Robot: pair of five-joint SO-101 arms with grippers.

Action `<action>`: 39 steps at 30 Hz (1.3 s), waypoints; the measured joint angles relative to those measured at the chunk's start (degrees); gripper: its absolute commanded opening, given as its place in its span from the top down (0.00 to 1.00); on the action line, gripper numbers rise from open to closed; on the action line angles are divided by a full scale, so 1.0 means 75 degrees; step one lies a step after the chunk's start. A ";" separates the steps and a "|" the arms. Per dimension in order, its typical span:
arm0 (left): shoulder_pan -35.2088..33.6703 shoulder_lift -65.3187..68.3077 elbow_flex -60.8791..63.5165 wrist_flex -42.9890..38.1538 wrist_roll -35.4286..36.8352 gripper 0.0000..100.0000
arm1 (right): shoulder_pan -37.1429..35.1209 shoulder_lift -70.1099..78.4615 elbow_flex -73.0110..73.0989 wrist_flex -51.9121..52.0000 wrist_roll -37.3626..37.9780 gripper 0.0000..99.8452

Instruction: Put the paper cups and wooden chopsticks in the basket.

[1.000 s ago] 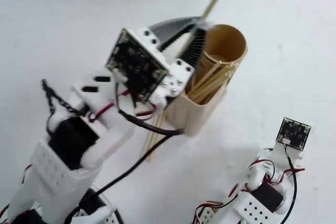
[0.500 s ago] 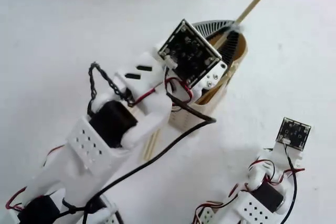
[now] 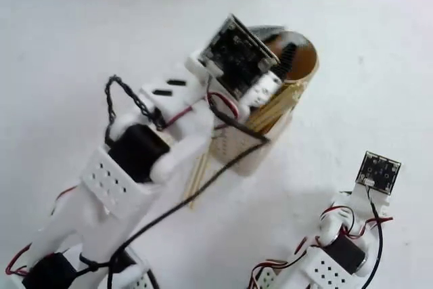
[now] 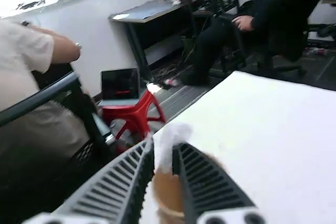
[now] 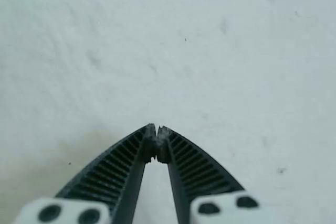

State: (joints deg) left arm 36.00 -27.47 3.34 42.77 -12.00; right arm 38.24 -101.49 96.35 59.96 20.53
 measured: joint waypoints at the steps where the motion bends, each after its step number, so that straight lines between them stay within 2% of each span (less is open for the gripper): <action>1: -0.0352 0.0000 0.0000 0.0176 0.0000 0.97 | -0.0012 0.0000 0.0000 0.0000 0.0000 0.98; 7: -0.3177 -0.0012 0.0246 0.1700 -0.0012 0.97 | -0.0012 0.0000 0.0000 0.0000 0.0000 0.98; 9: -0.3903 -0.0035 0.0914 0.1606 -0.0012 0.97 | -0.0012 0.0000 0.0000 0.0000 0.0000 0.98; 12: -0.4442 -0.0035 0.2602 0.0668 -0.0012 0.95 | 0.0000 0.0000 0.0000 0.0000 0.0000 0.98; 16: -0.4571 -0.0023 0.5169 -0.1289 -0.0363 0.81 | -0.0012 0.0000 0.0000 0.0000 0.0000 0.98; 19: -0.4513 -0.0023 0.6060 -0.1758 -0.0715 0.83 | 0.0000 0.0000 0.0000 0.0000 0.0000 0.98; 22: -0.4396 0.0023 0.6130 -0.1606 -0.0715 0.85 | -0.0012 0.0000 0.0000 0.0000 0.0000 0.98; 27: -0.4149 0.1102 0.5861 -0.1418 -0.0715 0.83 | 0.0000 0.0000 0.0000 0.0000 0.0000 0.98; 35: -0.4149 0.4337 0.3083 0.0668 -0.0715 0.84 | -0.0012 0.0000 0.0000 0.0000 0.0000 0.98; 39: -0.4138 0.5474 0.2086 0.1266 -0.0715 0.84 | 0.0000 0.0000 0.0000 0.0000 0.0000 0.98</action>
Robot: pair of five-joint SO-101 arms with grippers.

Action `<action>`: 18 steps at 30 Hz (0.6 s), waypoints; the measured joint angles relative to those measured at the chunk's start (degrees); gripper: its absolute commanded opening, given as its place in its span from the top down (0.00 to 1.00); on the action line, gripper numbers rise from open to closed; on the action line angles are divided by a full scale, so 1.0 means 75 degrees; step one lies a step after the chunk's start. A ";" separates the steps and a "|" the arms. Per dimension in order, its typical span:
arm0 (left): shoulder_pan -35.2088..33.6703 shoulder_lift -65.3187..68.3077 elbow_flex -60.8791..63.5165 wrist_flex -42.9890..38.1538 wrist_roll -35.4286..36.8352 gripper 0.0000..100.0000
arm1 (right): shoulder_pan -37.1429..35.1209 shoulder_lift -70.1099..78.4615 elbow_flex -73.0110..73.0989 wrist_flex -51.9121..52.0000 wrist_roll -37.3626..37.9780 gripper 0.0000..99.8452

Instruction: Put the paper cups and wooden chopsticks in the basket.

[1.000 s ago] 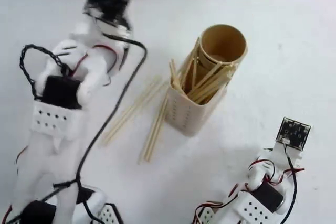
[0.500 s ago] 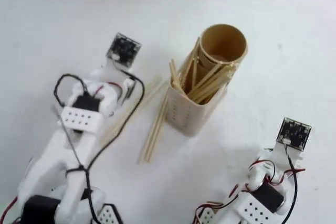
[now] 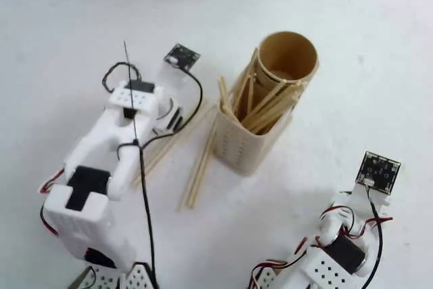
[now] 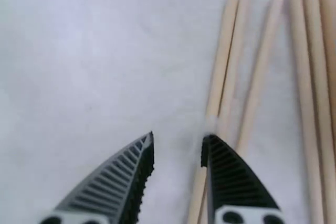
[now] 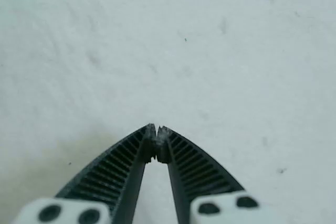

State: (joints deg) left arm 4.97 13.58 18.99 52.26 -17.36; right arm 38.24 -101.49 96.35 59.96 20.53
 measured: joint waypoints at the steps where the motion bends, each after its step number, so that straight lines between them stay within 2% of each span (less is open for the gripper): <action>1: 0.0000 0.0164 -0.0152 0.0105 0.0012 0.84 | 0.0000 0.0000 0.0000 0.0000 0.0000 0.98; 9: 0.0000 0.0270 -0.0516 0.0387 0.0012 0.84 | 0.0000 0.0000 0.0000 0.0000 0.0000 0.98; 18: 0.0328 -0.0680 0.0363 0.0340 -0.0176 0.84 | 0.0000 0.0000 0.0000 0.0000 0.0000 0.98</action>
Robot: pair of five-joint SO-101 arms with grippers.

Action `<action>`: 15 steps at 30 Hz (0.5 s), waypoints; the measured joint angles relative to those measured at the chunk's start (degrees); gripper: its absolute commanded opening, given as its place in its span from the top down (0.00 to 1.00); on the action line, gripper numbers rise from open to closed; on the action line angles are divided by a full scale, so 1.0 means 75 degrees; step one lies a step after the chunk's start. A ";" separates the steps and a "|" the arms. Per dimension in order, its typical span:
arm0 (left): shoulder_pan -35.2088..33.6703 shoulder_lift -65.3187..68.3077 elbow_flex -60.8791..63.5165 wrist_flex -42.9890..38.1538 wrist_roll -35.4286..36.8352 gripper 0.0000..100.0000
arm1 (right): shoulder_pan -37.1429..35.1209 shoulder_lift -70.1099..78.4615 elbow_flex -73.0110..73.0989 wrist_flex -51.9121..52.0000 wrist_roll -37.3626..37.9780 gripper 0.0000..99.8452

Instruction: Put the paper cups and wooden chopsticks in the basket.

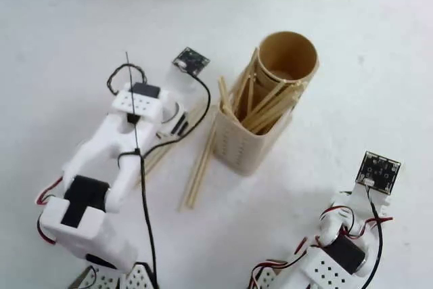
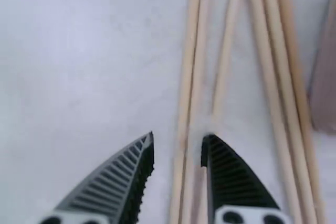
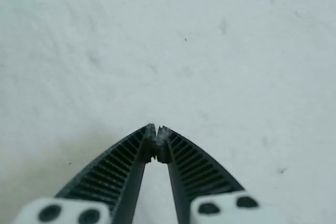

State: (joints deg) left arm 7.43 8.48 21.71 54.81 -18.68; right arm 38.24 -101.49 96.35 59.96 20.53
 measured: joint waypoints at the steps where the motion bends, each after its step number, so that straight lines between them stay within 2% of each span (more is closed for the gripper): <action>1: 0.0035 0.0000 0.0000 -0.0047 0.0000 0.84 | 0.0000 0.0000 0.0000 0.0000 0.0000 0.98; 8: -0.0059 0.1032 -0.0563 -0.0129 0.0000 0.84 | 0.0000 0.0000 0.0000 0.0000 0.0000 0.98; 15: -0.0281 0.2040 -0.1840 0.0492 0.0023 0.97 | 0.0000 0.0000 0.0000 0.0000 0.0000 0.98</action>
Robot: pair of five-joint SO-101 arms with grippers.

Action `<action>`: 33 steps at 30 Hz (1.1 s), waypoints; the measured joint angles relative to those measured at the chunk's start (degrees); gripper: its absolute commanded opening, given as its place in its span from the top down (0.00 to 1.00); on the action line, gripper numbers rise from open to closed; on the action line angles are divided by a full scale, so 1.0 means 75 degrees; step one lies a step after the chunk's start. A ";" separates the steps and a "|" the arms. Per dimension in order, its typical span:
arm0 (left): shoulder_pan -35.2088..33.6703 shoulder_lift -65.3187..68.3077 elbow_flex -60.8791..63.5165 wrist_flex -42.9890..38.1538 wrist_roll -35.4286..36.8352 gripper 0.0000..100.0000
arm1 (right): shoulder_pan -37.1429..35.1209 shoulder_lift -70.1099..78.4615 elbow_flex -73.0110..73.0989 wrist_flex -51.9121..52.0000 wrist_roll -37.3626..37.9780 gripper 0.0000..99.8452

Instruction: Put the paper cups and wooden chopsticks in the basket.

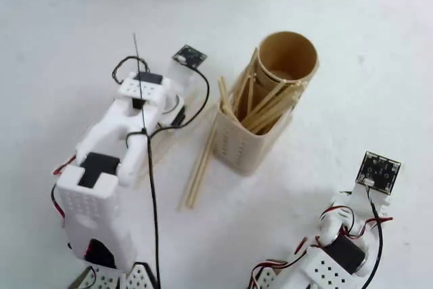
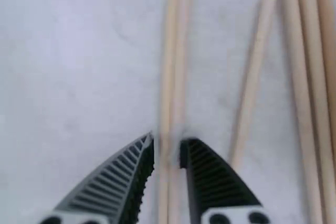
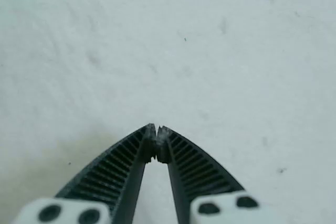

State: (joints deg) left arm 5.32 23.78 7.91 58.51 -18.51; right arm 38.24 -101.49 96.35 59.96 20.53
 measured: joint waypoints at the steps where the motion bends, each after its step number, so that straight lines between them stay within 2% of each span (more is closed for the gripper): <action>1: -0.0035 0.0035 -0.0059 0.0000 -0.0012 0.98 | 0.0000 0.0000 0.0000 0.0000 0.0000 0.98; 5: -0.0363 0.0070 -0.0105 0.0000 0.0199 0.98 | -0.0012 0.0000 0.0000 0.0000 0.0000 0.98; 16: -0.0539 -0.0176 -0.0117 0.0000 0.0434 0.98 | 0.0000 0.0000 0.0000 0.0000 0.0000 0.98; 25: -0.0469 -0.3833 0.0375 0.0117 0.0844 0.98 | 0.0000 0.0000 0.0000 0.0000 0.0000 0.98; 29: -0.0023 -0.5837 0.0387 0.0117 0.0867 0.98 | 0.0000 0.0000 0.0000 0.0000 0.0000 0.98; 33: 0.0856 -0.7467 0.0176 -0.0246 0.0867 0.98 | 0.0000 0.0000 0.0000 0.0000 0.0000 0.98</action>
State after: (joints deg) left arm 11.74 -32.22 9.23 56.66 -12.00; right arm 38.24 -101.49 96.35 59.96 20.53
